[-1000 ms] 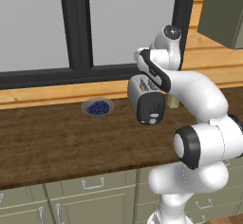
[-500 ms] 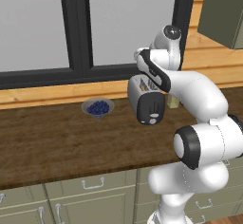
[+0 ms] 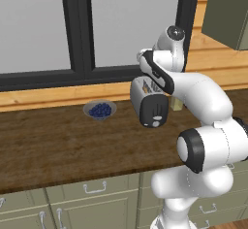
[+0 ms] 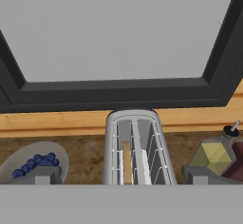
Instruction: Start the toaster. Once the lever pops up, take the bread to the plate on the dining counter.
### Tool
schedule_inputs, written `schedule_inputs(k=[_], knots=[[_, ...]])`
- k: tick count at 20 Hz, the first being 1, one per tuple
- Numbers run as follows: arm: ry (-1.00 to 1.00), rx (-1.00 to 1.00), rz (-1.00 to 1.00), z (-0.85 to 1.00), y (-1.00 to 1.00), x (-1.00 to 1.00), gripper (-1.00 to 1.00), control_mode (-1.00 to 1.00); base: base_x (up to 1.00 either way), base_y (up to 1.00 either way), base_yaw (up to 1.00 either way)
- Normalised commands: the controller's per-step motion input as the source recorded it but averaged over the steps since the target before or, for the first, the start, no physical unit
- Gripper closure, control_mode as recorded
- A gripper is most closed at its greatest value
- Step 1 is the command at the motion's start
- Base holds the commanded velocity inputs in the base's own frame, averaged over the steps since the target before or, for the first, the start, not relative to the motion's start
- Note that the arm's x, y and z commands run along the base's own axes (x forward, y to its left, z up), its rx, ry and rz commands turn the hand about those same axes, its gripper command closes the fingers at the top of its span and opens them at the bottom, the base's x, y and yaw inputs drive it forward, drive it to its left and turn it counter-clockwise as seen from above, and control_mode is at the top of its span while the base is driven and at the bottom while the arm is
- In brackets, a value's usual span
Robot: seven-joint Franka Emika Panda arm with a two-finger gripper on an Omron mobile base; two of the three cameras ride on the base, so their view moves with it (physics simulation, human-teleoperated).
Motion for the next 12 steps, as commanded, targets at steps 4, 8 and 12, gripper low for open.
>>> schedule_inputs(k=[4,8,12], knots=[[0.0,0.0,0.0,0.0,0.0,0.0,-1.0,-1.0,0.0,0.0,0.0],[0.0,0.0,0.0,0.0,0.0,0.0,-1.0,-1.0,0.0,0.0,0.0],[0.0,0.0,0.0,0.0,0.0,0.0,-1.0,-1.0,0.0,0.0,0.0]])
